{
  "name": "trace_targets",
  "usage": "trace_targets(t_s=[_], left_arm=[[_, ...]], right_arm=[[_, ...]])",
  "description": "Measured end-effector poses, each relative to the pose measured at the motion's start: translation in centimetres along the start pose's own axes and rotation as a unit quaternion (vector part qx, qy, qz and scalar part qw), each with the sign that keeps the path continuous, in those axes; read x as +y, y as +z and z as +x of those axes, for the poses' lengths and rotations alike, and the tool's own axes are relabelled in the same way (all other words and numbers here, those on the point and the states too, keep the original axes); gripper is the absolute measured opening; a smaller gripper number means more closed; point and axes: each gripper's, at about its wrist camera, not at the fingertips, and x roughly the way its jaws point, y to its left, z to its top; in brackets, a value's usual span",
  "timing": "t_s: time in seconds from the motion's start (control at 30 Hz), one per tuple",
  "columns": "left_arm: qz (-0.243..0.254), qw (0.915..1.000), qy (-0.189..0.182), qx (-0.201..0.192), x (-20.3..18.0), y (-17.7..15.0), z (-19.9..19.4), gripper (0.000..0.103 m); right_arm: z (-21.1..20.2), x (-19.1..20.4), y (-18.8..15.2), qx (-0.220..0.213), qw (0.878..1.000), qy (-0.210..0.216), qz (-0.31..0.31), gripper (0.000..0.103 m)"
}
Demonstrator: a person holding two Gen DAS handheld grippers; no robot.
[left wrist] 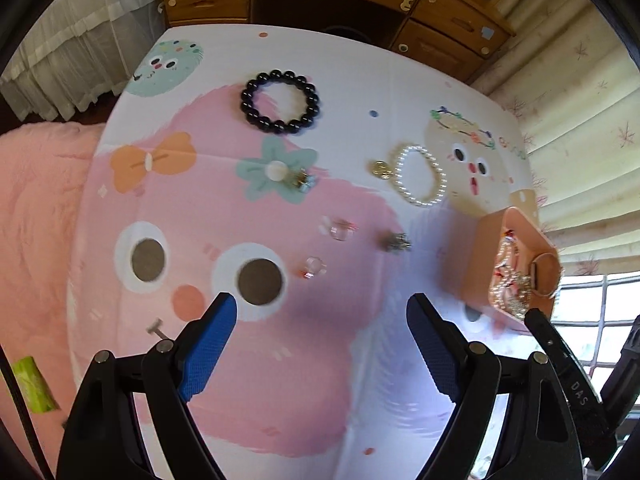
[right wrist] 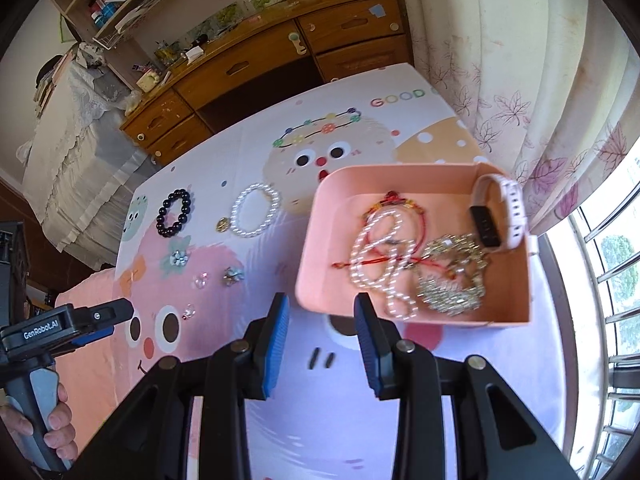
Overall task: Organize jewelry
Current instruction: 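Withdraw both grippers from the pink box toward the loose jewelry, then close the left gripper on the black bead bracelet while the right gripper grasps the red-stone ring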
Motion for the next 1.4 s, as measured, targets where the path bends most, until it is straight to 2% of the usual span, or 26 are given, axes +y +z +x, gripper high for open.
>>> trace_targets(t_s=[0.3,0.6,0.7,0.8,0.97,1.1,1.23,1.4], left_arm=[[0.058,0.9971,0.039,-0.028,3.5,3.7,0.8,0.086],[0.091,0.9949,0.034,-0.028,5.2,6.7,1.7,0.086],[0.088,0.9957,0.023,-0.019,5.4,7.3,2.5,0.086],[0.091,0.9952,0.029,-0.019,5.6,8.0,3.4,0.086],[0.049,0.9987,0.002,-0.011,6.9,9.7,5.5,0.086],[0.002,1.0,-0.002,-0.007,8.1,10.8,7.4,0.086],[-0.04,0.999,-0.019,-0.009,9.2,11.8,8.5,0.086],[-0.084,0.9949,-0.045,-0.033,10.0,13.0,8.9,0.085]], right_arm=[[3.4,5.8,-1.7,0.002,1.0,0.007,-0.011,0.034],[6.3,12.2,-4.1,0.021,0.995,0.06,-0.083,0.034],[7.2,14.3,-5.2,0.026,0.991,0.063,-0.116,0.034],[8.3,16.0,-6.2,0.028,0.986,0.06,-0.15,0.034],[10.0,17.5,-7.1,0.028,0.98,0.045,-0.192,0.034],[11.1,17.8,-7.2,0.023,0.977,0.027,-0.211,0.034],[11.9,17.6,-7.3,0.022,0.977,0.017,-0.21,0.034],[12.5,17.7,-7.4,0.007,0.977,0.005,-0.211,0.034]])
